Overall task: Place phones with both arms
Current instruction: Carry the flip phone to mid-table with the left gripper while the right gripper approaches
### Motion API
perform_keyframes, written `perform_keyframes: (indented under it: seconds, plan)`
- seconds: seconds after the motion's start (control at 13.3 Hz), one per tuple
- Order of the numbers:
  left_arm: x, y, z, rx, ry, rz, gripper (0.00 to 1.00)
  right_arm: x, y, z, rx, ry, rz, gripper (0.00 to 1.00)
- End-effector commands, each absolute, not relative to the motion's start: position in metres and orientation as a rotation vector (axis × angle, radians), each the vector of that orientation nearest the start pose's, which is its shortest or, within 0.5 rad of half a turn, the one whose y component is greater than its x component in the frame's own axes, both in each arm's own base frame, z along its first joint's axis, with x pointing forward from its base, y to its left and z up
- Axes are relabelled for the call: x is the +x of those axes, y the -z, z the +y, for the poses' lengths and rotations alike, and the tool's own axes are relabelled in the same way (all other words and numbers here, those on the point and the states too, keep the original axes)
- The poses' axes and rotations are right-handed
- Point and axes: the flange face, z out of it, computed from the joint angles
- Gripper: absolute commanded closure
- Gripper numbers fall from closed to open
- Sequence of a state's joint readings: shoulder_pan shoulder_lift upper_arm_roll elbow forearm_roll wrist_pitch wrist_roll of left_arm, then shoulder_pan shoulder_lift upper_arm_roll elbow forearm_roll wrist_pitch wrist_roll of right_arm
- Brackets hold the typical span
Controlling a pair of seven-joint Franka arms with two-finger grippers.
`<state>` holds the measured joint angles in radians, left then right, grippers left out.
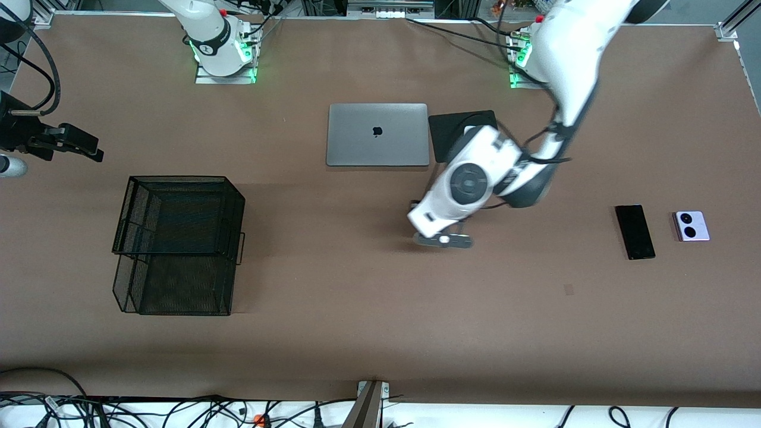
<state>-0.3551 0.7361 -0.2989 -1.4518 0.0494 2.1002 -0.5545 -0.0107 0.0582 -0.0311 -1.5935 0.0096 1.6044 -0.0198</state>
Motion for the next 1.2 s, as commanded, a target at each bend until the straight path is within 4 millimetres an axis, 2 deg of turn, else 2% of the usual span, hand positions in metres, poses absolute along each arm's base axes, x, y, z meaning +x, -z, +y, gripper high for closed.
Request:
perform_keyframes:
  seconds: [0.0,0.08,0.23,0.38,0.53,0.6,0.68,0.83,0.9,0.98,1.13]
  plan:
    - [0.587,-0.240,-0.457,-3.329,-0.068,0.120,0.69,0.575,-0.585,-0.022,-3.136,-0.067,0.005,0.00]
    - [0.575,-0.228,-0.480,-3.365,-0.014,0.110,0.69,0.576,-0.581,-0.019,-3.134,-0.077,-0.002,0.00]
    - [0.556,-0.211,-0.509,-3.403,0.037,0.007,0.69,0.577,-0.580,-0.018,-3.131,-0.076,-0.004,0.00]
    - [0.539,-0.198,-0.525,-3.394,0.015,-0.008,0.68,0.578,-0.581,-0.014,-3.127,-0.069,-0.013,0.00]
    - [0.523,-0.183,-0.536,-3.376,-0.016,-0.037,0.68,0.583,-0.574,0.001,-3.126,-0.062,-0.032,0.00]
    - [0.523,-0.182,-0.536,-3.367,-0.008,-0.053,0.39,0.585,-0.574,0.007,-3.125,-0.048,-0.043,0.00]
    - [0.523,-0.185,-0.537,-3.366,0.000,-0.054,0.00,0.588,-0.571,0.011,-3.120,-0.041,-0.049,0.00]
    - [0.534,-0.212,-0.526,-3.359,0.027,-0.079,0.00,0.593,-0.558,0.016,-3.119,-0.072,-0.011,0.00]
    - [0.544,-0.237,-0.512,-3.316,0.012,-0.094,0.00,0.595,-0.555,0.020,-3.119,-0.073,-0.017,0.00]
    - [0.551,-0.264,-0.496,-3.258,-0.034,-0.105,0.00,0.598,-0.552,0.032,-3.119,-0.056,-0.045,0.00]
    - [0.576,-0.313,-0.451,-3.196,-0.046,-0.178,0.00,0.603,-0.539,0.043,-3.120,-0.059,-0.043,0.00]
